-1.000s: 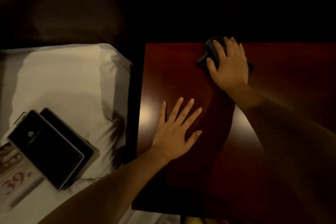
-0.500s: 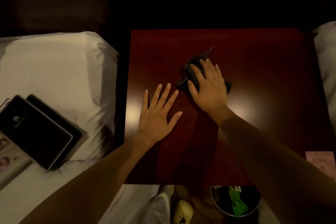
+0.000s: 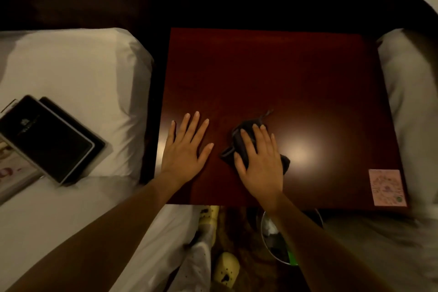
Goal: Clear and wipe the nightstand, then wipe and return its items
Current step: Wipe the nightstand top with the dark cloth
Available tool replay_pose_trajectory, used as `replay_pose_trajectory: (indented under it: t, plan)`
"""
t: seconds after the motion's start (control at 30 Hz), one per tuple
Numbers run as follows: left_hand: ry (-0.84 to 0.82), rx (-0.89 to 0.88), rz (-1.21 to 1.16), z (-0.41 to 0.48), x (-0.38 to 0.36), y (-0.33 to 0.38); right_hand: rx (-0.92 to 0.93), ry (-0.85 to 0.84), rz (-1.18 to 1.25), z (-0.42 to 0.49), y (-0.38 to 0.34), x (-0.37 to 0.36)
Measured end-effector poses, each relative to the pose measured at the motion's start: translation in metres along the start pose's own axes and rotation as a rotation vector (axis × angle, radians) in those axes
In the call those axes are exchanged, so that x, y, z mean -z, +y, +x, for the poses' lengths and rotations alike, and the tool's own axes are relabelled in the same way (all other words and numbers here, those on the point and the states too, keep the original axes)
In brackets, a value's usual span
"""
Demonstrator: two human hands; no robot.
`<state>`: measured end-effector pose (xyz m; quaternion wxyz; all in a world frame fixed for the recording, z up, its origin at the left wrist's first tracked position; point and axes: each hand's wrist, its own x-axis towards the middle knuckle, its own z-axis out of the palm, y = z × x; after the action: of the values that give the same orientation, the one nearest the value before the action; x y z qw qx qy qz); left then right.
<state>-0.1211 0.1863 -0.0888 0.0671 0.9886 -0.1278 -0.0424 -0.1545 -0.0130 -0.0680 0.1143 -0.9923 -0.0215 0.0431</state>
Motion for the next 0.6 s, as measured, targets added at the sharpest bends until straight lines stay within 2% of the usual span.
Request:
replay_pose_trajectory:
  t: [0.23, 0.6]
  plan:
    - [-0.014, 0.008, -0.004, -0.002, 0.006, 0.002, -0.011, 0.034, -0.009, -0.032, -0.017, -0.007]
    - [0.042, 0.056, -0.023, -0.009, 0.001, 0.002, -0.039, 0.074, -0.032, -0.032, -0.025, -0.011]
